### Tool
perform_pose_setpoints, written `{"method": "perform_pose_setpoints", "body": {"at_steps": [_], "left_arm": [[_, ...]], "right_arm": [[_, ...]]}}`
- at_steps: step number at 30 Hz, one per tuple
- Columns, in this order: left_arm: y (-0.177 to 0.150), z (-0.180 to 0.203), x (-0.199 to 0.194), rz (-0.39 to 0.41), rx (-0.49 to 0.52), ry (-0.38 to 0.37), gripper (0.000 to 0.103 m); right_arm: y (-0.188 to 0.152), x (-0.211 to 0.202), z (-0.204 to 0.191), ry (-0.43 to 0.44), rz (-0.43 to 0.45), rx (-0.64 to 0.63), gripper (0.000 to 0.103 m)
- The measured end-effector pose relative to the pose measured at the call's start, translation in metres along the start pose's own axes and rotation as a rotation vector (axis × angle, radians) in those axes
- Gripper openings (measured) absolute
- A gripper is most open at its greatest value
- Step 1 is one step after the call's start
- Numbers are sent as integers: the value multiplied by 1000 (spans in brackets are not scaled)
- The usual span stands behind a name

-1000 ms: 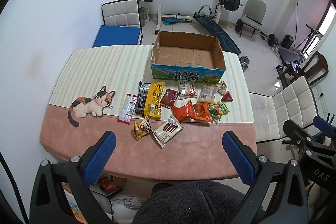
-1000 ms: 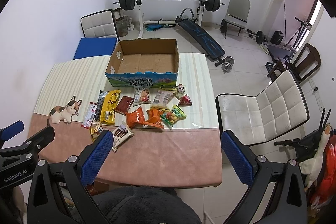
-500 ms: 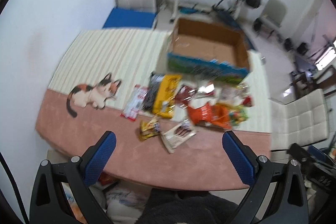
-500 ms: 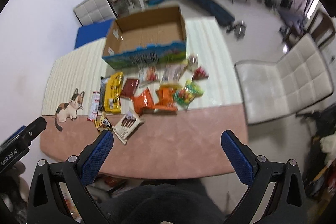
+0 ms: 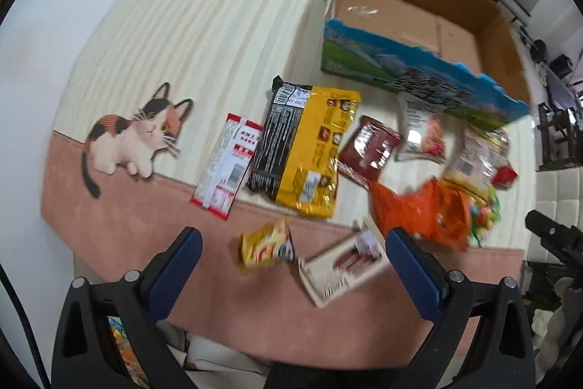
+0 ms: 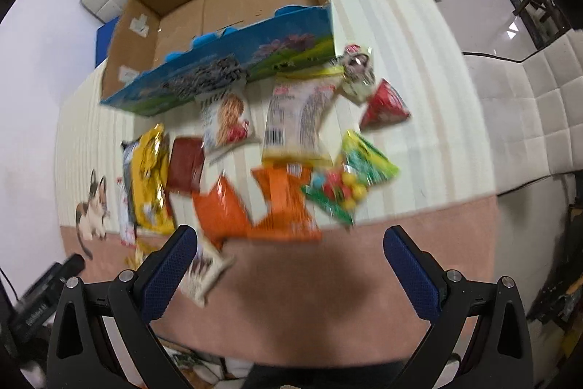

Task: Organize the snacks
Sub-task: 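Grasp the yellow-black bag with the left tool while the right tool grasps the clear biscuit bag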

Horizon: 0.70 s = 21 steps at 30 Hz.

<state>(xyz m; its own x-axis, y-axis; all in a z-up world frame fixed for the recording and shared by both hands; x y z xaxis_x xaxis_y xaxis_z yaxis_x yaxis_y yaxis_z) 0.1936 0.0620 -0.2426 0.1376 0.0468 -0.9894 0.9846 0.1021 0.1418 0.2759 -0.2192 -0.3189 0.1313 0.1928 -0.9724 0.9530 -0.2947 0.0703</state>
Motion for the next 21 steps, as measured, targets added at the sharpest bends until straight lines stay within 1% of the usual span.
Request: {"method": "perform_pose_setpoints", "body": {"at_steps": [1,2,5,7,8,12,14,17,19,21], "left_arm": [[9,0,13,-17,6,-5,103],[17,-2,27,-35,5,8,103],[36,-6,55,-63,15,10,103],[49,-9,73,-78,32,-4,103],[55,-10,83,-88,42,5,103],[76,-15,123,-161,60,-52,103],[82,-13,140,-185,91,-52,103],[85,-8,159,-209,143,-51,103],[84,-7,171,-231,160,-70,103],[83,-7,179,-232,173,-68,103]], "right_arm": [[9,11,-2,-2,-10,-1,103],[16,20,-4,-3,-19,1,103],[34,45,-6,-20,-47,16,103],[45,62,-5,-31,-65,37,103],[50,71,-4,-39,-70,45,103],[62,93,-6,-66,-93,84,103],[69,102,-9,-56,-103,111,103],[79,116,-15,-83,-108,121,103],[84,125,-17,-90,-116,131,103],[90,136,-17,-100,-123,155,103]]}}
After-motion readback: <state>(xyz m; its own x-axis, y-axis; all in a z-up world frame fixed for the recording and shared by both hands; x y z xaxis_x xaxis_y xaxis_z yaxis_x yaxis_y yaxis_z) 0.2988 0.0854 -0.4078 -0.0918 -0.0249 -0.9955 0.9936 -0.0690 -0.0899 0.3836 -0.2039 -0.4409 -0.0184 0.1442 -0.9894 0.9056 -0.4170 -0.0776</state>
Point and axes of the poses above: each gripper's, at about its wrist camera, not at the fingertips, and x roughly the way its jaws point, z to its right, y to its top, the point moved 1 cm from there along x, roughly the way its jaws point, and after that the axes turned 4 degrees about x, right-handed, at the moved point
